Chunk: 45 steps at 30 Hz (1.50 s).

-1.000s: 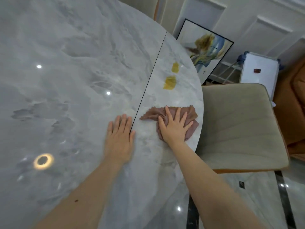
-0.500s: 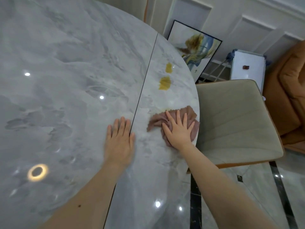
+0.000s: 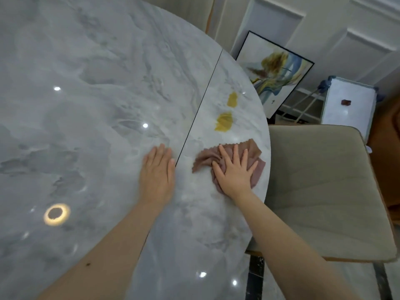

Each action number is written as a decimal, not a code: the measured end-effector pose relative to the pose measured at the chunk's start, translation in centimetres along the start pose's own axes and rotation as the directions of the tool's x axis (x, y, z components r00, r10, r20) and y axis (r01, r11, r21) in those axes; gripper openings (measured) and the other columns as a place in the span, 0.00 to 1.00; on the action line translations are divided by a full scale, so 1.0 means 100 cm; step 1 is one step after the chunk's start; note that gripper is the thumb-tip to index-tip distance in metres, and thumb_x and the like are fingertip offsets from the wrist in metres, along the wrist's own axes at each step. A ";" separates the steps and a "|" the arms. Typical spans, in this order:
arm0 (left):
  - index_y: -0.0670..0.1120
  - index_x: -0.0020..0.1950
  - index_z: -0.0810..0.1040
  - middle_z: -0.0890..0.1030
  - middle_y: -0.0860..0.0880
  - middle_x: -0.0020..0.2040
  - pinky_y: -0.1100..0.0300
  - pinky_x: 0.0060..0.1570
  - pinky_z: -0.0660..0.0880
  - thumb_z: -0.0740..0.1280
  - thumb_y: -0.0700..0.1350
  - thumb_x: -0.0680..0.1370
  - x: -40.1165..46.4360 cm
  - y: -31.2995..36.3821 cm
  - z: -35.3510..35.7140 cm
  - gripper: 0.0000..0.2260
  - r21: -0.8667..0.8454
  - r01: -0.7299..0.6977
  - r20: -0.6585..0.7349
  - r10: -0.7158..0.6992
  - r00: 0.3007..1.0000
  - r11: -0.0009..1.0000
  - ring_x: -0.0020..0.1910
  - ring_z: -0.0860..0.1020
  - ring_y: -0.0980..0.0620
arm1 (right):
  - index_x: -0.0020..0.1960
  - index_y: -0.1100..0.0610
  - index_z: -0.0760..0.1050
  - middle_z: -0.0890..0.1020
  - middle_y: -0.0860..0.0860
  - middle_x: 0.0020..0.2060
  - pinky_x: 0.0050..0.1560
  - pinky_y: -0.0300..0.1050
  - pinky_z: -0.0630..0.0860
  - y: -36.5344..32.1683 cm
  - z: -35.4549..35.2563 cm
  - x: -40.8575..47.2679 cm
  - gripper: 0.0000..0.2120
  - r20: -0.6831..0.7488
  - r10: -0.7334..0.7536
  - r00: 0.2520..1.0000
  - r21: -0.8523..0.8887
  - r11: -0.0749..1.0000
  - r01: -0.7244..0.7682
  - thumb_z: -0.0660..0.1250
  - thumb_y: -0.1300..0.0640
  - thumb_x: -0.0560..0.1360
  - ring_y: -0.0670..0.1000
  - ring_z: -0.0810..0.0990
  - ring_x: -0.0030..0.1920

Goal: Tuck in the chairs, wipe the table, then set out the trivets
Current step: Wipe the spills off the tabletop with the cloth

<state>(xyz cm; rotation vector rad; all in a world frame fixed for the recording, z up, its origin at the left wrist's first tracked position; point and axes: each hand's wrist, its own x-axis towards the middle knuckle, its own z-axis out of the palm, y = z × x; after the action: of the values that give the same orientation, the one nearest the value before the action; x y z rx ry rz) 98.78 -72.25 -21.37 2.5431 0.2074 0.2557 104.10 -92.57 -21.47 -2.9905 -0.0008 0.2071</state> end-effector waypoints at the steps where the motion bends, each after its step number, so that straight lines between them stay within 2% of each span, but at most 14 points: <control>1: 0.43 0.72 0.67 0.64 0.46 0.74 0.54 0.74 0.49 0.38 0.56 0.77 0.004 0.001 0.004 0.32 -0.006 0.024 0.002 -0.024 1.000 1.000 0.75 0.57 0.47 | 0.76 0.37 0.46 0.44 0.50 0.78 0.70 0.69 0.33 -0.012 0.001 0.010 0.28 -0.003 0.015 1.000 0.001 1.000 -0.015 0.48 0.35 0.78 0.59 0.38 0.76; 4: 0.42 0.71 0.68 0.66 0.45 0.73 0.52 0.73 0.52 0.40 0.54 0.79 0.011 -0.001 0.013 0.30 0.032 0.049 -0.035 -0.048 0.998 0.998 0.74 0.60 0.46 | 0.77 0.39 0.46 0.44 0.54 0.78 0.68 0.70 0.32 -0.045 0.006 0.023 0.30 -0.011 0.002 1.000 0.016 1.000 -0.002 0.48 0.36 0.78 0.62 0.39 0.76; 6: 0.42 0.71 0.68 0.67 0.46 0.73 0.53 0.73 0.52 0.40 0.54 0.79 0.013 -0.001 0.015 0.29 0.041 0.056 -0.041 -0.054 0.998 0.998 0.74 0.60 0.47 | 0.77 0.41 0.46 0.44 0.56 0.77 0.67 0.70 0.31 -0.056 0.009 0.015 0.32 -0.011 -0.061 0.998 0.022 0.998 0.061 0.44 0.34 0.75 0.63 0.39 0.76; 8: 0.42 0.72 0.67 0.66 0.46 0.73 0.55 0.73 0.50 0.40 0.53 0.79 0.011 -0.001 0.014 0.30 0.024 0.052 -0.024 -0.052 0.998 0.998 0.74 0.60 0.47 | 0.77 0.41 0.47 0.44 0.56 0.77 0.68 0.68 0.30 -0.055 0.011 -0.010 0.33 -0.009 -0.194 0.981 0.030 0.980 0.194 0.42 0.34 0.73 0.62 0.38 0.76; 11: 0.41 0.71 0.68 0.67 0.45 0.73 0.53 0.72 0.51 0.40 0.53 0.79 0.013 -0.001 0.011 0.29 0.054 0.029 -0.023 -0.028 0.999 0.998 0.74 0.61 0.46 | 0.76 0.37 0.45 0.42 0.53 0.77 0.70 0.66 0.31 -0.030 0.011 -0.047 0.30 0.039 -0.417 0.908 0.003 0.909 0.417 0.47 0.34 0.75 0.59 0.35 0.76; 13: 0.41 0.71 0.69 0.68 0.44 0.72 0.51 0.72 0.53 0.42 0.53 0.79 0.012 0.000 0.012 0.29 0.107 0.030 0.010 -0.031 0.999 0.994 0.73 0.62 0.44 | 0.75 0.35 0.43 0.42 0.51 0.77 0.71 0.65 0.33 -0.003 0.008 -0.045 0.30 0.058 -0.464 0.884 -0.029 0.884 0.466 0.47 0.34 0.75 0.58 0.36 0.76; 15: 0.39 0.69 0.71 0.70 0.41 0.70 0.49 0.70 0.54 0.45 0.52 0.80 0.010 0.001 0.016 0.27 0.181 0.013 0.032 -0.019 0.999 0.983 0.71 0.66 0.41 | 0.75 0.34 0.41 0.41 0.50 0.77 0.71 0.64 0.33 0.022 0.001 -0.026 0.30 0.075 -0.399 0.914 -0.062 0.913 0.403 0.43 0.33 0.74 0.57 0.35 0.76; 17: 0.37 0.67 0.72 0.73 0.39 0.67 0.47 0.68 0.55 0.47 0.51 0.80 0.010 0.004 0.017 0.26 0.221 -0.013 0.024 0.008 1.000 0.975 0.68 0.70 0.37 | 0.75 0.35 0.41 0.41 0.50 0.78 0.72 0.64 0.33 0.037 -0.008 -0.004 0.31 0.084 -0.269 0.960 -0.057 0.960 0.274 0.39 0.32 0.73 0.56 0.34 0.76; 20: 0.37 0.66 0.74 0.74 0.39 0.66 0.46 0.67 0.59 0.46 0.48 0.82 0.012 0.015 0.021 0.24 0.286 -0.125 0.032 0.121 0.992 0.950 0.65 0.73 0.38 | 0.76 0.36 0.42 0.41 0.51 0.78 0.72 0.64 0.32 0.037 -0.011 0.012 0.31 0.058 -0.109 0.992 -0.031 0.993 0.111 0.41 0.32 0.74 0.57 0.35 0.76; 23: 0.42 0.69 0.71 0.71 0.43 0.70 0.44 0.68 0.59 0.49 0.48 0.79 0.025 0.036 0.030 0.23 0.265 -0.099 0.059 0.086 0.994 0.959 0.68 0.70 0.40 | 0.76 0.36 0.43 0.42 0.53 0.78 0.71 0.65 0.32 0.025 -0.008 0.011 0.35 0.033 -0.040 0.999 0.018 0.999 0.039 0.37 0.29 0.70 0.60 0.37 0.76; 29: 0.44 0.74 0.62 0.62 0.45 0.75 0.42 0.72 0.51 0.41 0.54 0.78 0.088 0.059 0.051 0.29 0.198 -0.005 0.061 -0.007 0.998 0.980 0.75 0.59 0.44 | 0.76 0.36 0.44 0.42 0.55 0.77 0.68 0.69 0.30 0.025 -0.013 0.061 0.39 -0.002 0.049 0.999 0.016 0.999 -0.049 0.38 0.26 0.67 0.63 0.38 0.76; 34: 0.45 0.75 0.61 0.61 0.46 0.75 0.43 0.72 0.49 0.38 0.55 0.77 0.149 0.070 0.075 0.31 0.228 0.037 0.039 -0.047 0.998 0.973 0.75 0.57 0.45 | 0.75 0.35 0.46 0.42 0.54 0.78 0.68 0.69 0.31 0.038 -0.027 0.147 0.34 0.004 -0.018 1.000 0.024 1.000 0.017 0.50 0.28 0.73 0.62 0.37 0.76; 40: 0.46 0.76 0.59 0.59 0.48 0.76 0.46 0.72 0.46 0.38 0.53 0.78 0.193 0.065 0.093 0.29 0.243 0.115 0.019 -0.123 0.992 0.963 0.76 0.55 0.47 | 0.75 0.35 0.45 0.42 0.52 0.78 0.70 0.68 0.31 0.052 -0.040 0.227 0.34 0.045 -0.189 0.981 0.015 0.982 0.188 0.51 0.28 0.73 0.60 0.36 0.76; 45: 0.44 0.74 0.62 0.64 0.47 0.74 0.46 0.72 0.50 0.42 0.52 0.80 0.194 0.062 0.101 0.26 0.272 0.135 -0.030 -0.131 0.991 0.953 0.74 0.59 0.46 | 0.75 0.35 0.46 0.42 0.51 0.78 0.71 0.65 0.32 0.046 -0.047 0.282 0.35 0.055 -0.350 0.935 -0.017 0.936 0.351 0.50 0.27 0.72 0.57 0.37 0.76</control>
<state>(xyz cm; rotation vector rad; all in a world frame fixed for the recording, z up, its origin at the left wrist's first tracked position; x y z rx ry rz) 120.46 -78.79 -23.51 2.7862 0.4451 0.2005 132.64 -97.53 -21.41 -2.9428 -0.5428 0.2426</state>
